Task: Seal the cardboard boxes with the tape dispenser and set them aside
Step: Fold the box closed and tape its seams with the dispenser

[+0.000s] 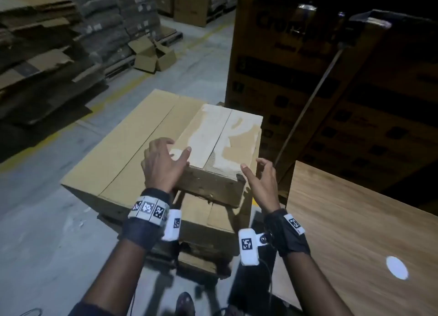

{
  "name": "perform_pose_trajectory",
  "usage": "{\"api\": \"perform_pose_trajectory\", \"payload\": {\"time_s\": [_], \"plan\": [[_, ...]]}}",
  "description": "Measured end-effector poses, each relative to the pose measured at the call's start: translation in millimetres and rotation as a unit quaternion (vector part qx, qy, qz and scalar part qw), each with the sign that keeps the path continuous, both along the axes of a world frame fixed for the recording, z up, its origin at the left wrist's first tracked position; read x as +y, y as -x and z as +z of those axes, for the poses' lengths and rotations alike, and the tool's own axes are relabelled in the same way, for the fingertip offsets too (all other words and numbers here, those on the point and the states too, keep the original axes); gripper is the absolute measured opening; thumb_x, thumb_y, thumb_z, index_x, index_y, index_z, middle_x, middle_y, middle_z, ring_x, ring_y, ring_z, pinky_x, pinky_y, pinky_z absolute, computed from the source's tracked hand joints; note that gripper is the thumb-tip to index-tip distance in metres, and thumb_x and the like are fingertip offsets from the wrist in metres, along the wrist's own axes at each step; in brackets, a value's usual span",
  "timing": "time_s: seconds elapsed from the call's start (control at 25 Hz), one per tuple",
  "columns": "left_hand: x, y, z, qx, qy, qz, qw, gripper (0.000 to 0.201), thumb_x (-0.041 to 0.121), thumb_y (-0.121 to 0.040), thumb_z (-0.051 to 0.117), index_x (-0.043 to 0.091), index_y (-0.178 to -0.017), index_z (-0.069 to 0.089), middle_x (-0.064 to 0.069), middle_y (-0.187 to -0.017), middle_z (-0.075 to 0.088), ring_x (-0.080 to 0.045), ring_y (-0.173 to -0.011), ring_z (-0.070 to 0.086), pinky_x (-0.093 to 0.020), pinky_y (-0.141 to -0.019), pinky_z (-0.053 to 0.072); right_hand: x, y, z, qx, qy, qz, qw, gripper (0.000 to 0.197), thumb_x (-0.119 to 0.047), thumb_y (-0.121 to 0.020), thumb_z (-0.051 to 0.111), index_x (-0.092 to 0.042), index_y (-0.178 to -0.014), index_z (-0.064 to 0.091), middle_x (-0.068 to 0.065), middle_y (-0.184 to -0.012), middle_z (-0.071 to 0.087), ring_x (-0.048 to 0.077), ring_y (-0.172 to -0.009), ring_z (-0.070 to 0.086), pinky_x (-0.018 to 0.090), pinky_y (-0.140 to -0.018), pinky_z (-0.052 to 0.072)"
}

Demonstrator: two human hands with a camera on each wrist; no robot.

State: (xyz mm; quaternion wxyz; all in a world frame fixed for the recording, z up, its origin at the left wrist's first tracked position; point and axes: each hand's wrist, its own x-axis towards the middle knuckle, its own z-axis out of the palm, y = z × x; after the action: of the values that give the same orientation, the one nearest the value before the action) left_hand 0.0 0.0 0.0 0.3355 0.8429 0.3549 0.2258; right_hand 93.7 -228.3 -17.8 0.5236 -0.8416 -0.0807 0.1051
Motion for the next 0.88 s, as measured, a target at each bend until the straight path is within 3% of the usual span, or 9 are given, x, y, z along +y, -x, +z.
{"api": "perform_pose_trajectory", "payload": {"time_s": [0.12,0.24,0.36,0.52,0.6,0.68,0.88], "plan": [[22,-9,-12,0.058,0.043,-0.012,0.997,0.065,0.054,-0.093,0.064,0.016,-0.143,0.047,-0.012,-0.148,0.050,-0.033,-0.134,0.047,-0.045,-0.107,0.039,18,-12,-11,0.056,-0.002,0.001,0.998,0.078,-0.060,-0.092,0.064,-0.029,-0.153,0.025,0.003,-0.163,0.027,0.029,-0.144,0.035,0.045,-0.115,0.034],[22,-21,-21,0.077,0.089,-0.071,0.990,0.075,0.054,-0.095,0.063,0.014,-0.152,0.037,-0.009,-0.153,0.048,-0.032,-0.138,0.048,-0.041,-0.108,0.040,35,-18,-24,0.113,-0.065,-0.014,0.991,0.103,-0.071,-0.077,0.063,-0.032,-0.158,0.014,0.004,-0.164,0.030,0.031,-0.144,0.038,0.052,-0.117,0.034],[24,-35,-30,0.067,0.092,-0.072,0.991,0.077,0.051,-0.094,0.066,0.011,-0.153,0.036,-0.009,-0.152,0.050,-0.032,-0.138,0.047,-0.037,-0.108,0.039,42,-23,-36,0.164,-0.101,-0.034,0.981,0.110,-0.068,-0.073,0.071,-0.036,-0.160,0.011,0.005,-0.164,0.032,0.032,-0.145,0.038,0.052,-0.117,0.034],[20,-47,-38,0.073,0.092,-0.016,0.993,0.077,0.061,-0.088,0.065,0.010,-0.144,0.048,-0.011,-0.140,0.060,-0.035,-0.131,0.053,-0.043,-0.107,0.043,44,-25,-46,0.186,-0.102,-0.021,0.977,0.126,-0.081,-0.054,0.081,-0.046,-0.156,0.017,-0.001,-0.158,0.042,0.029,-0.140,0.045,0.056,-0.114,0.040],[7,-48,-34,0.047,0.088,0.017,0.995,0.079,0.064,-0.082,0.067,0.010,-0.138,0.053,-0.011,-0.133,0.063,-0.035,-0.126,0.056,-0.042,-0.104,0.045,35,-28,-49,0.179,-0.104,-0.015,0.978,0.122,-0.081,-0.051,0.084,-0.049,-0.152,0.024,-0.008,-0.149,0.052,0.024,-0.134,0.052,0.055,-0.111,0.044],[-10,-45,-24,0.043,0.065,0.017,0.997,0.085,0.060,-0.082,0.071,0.006,-0.143,0.048,-0.015,-0.137,0.059,-0.036,-0.128,0.053,-0.041,-0.106,0.041,20,-24,-40,0.167,-0.122,-0.020,0.978,0.109,-0.076,-0.054,0.087,-0.050,-0.146,0.036,-0.015,-0.136,0.062,0.018,-0.126,0.058,0.052,-0.109,0.046],[-67,-30,-11,0.036,0.047,-0.033,0.998,0.096,0.057,-0.080,0.077,0.003,-0.150,0.036,-0.017,-0.146,0.048,-0.036,-0.136,0.043,-0.045,-0.114,0.036,-37,3,-10,0.159,-0.173,-0.063,0.970,0.083,-0.050,-0.068,0.090,-0.044,-0.141,0.049,-0.017,-0.122,0.071,0.010,-0.115,0.067,0.043,-0.105,0.051]]}}
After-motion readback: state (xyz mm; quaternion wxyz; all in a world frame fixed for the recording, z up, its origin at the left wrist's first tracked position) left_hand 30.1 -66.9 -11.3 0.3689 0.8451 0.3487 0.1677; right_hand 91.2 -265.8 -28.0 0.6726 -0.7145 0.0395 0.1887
